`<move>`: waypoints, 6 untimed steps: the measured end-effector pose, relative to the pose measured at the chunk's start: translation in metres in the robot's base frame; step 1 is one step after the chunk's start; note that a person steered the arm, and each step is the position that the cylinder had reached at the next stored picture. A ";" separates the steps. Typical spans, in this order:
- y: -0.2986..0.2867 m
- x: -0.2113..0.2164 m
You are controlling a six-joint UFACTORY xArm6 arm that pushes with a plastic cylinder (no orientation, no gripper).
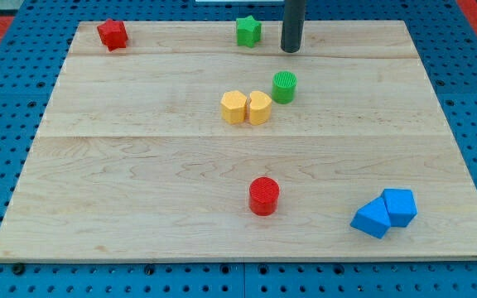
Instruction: Nudge the yellow hexagon slightly up
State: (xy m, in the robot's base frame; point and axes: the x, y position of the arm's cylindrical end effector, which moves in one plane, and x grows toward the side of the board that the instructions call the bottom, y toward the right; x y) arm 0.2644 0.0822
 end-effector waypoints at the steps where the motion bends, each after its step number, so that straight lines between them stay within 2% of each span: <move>1: 0.000 0.012; 2: 0.009 0.024; 3: 0.016 0.072; 4: 0.051 0.133; 5: -0.038 0.182; 6: -0.095 0.168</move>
